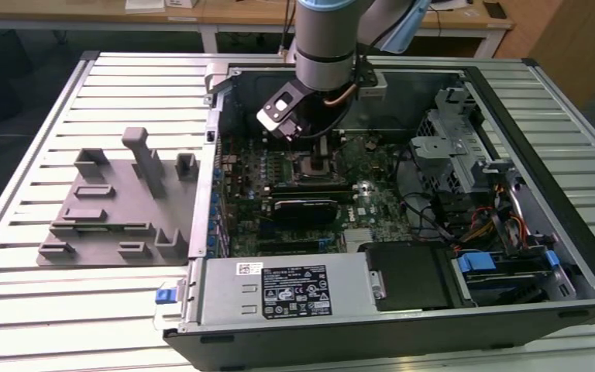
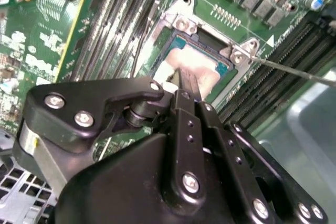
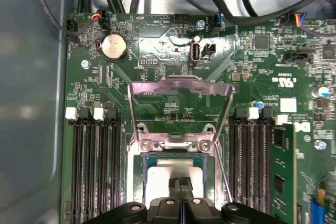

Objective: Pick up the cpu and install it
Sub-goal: 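Place the cpu into insertion slot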

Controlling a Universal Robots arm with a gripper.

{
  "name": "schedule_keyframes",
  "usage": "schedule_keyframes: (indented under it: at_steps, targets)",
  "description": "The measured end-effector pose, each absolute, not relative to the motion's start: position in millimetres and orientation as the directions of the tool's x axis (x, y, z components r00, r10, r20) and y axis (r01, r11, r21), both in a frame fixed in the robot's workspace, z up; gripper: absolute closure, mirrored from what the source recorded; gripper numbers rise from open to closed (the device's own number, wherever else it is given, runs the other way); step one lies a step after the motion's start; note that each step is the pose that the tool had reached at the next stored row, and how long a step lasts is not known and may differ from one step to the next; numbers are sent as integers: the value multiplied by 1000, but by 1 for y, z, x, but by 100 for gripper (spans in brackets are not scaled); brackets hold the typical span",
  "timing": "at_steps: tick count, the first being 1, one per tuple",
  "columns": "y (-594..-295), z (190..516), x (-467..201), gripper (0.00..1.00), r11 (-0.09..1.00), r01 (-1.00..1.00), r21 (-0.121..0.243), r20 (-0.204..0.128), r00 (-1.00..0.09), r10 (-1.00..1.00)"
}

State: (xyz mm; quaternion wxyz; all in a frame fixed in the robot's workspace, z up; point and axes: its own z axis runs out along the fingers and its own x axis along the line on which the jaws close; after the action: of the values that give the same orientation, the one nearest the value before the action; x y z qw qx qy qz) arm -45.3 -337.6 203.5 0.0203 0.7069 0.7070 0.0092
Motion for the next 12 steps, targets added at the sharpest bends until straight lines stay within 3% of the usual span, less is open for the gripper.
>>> schedule_keyframes:
  at_steps: [12]
  targets:
    - [-338, 237, -45, 89, 0, 999, 42, -16, 0, 1000]
